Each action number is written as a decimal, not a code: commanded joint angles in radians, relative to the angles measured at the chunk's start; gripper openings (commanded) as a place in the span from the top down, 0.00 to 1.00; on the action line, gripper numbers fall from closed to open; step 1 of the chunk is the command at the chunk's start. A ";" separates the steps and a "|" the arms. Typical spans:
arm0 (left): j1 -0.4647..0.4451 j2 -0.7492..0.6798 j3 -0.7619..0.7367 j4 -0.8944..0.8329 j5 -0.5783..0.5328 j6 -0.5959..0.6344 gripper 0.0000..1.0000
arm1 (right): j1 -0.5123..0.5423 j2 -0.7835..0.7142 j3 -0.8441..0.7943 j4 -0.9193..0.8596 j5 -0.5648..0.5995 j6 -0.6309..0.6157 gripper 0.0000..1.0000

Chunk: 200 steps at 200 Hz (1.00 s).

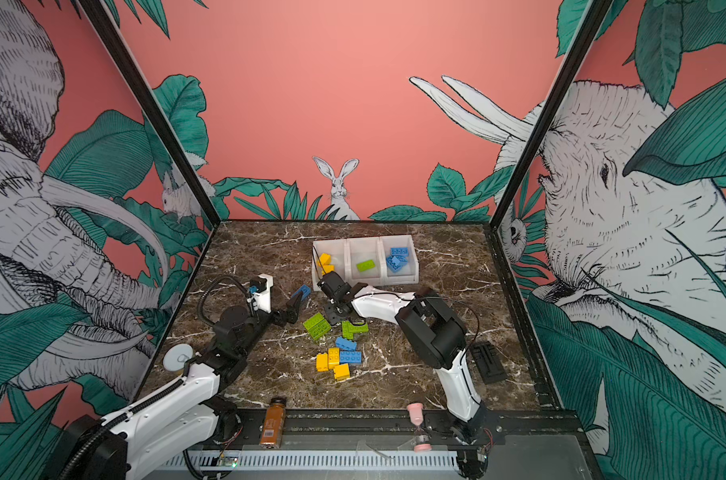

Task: Sort the legos into containers by color
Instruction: 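Lower the right gripper onto a lime-green brick and grasp it, then carry the lime-green brick into the middle compartment and open the right gripper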

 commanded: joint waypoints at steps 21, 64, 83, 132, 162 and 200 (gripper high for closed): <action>0.001 -0.010 -0.010 0.003 -0.004 -0.001 0.01 | 0.000 -0.021 0.012 0.021 0.045 -0.003 0.59; 0.002 -0.005 -0.009 0.005 0.000 -0.005 0.01 | -0.023 -0.123 -0.017 0.052 0.055 -0.020 0.66; 0.001 -0.003 -0.008 0.005 0.001 -0.003 0.01 | -0.042 -0.174 -0.032 0.071 0.064 -0.044 0.67; 0.001 0.002 -0.006 0.009 0.008 -0.007 0.01 | -0.140 -0.216 0.010 0.072 0.043 -0.099 0.69; 0.001 0.013 -0.004 0.010 0.016 -0.007 0.01 | -0.206 -0.187 0.048 0.121 -0.007 -0.102 0.69; 0.001 0.011 -0.005 0.009 0.014 -0.006 0.01 | -0.260 -0.106 0.137 0.145 0.002 -0.103 0.69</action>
